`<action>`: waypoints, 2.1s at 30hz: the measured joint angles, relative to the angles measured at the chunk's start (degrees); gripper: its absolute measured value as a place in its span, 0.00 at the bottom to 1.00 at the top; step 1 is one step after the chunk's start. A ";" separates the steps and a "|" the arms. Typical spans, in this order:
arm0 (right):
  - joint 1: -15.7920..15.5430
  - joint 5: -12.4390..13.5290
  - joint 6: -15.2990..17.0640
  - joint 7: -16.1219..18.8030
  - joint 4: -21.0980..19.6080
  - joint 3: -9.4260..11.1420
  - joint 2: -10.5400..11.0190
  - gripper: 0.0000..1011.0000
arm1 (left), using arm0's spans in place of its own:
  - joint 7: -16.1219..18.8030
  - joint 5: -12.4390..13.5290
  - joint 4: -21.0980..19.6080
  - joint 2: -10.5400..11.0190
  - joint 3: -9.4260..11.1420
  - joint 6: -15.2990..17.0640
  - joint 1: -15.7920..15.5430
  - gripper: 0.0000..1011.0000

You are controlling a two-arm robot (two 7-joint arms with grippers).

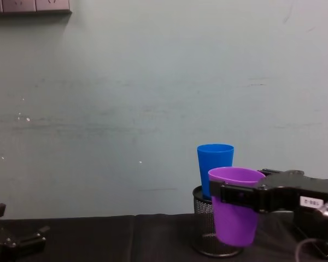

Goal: Pick up one cup with a gripper and tap it against the other cup.

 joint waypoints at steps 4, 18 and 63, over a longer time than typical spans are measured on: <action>2.36 -0.89 -1.36 -0.61 3.75 -0.08 -1.81 0.73 | 0.00 0.00 0.00 0.00 0.00 0.00 0.00 0.99; 8.24 -1.96 -2.38 -1.22 13.37 0.74 -6.39 0.73 | 0.00 0.00 0.00 0.00 0.00 0.00 0.00 0.99; 15.47 -4.01 -3.25 -0.40 22.29 1.17 -10.54 0.73 | 0.00 0.00 0.00 0.00 0.00 0.00 0.00 0.99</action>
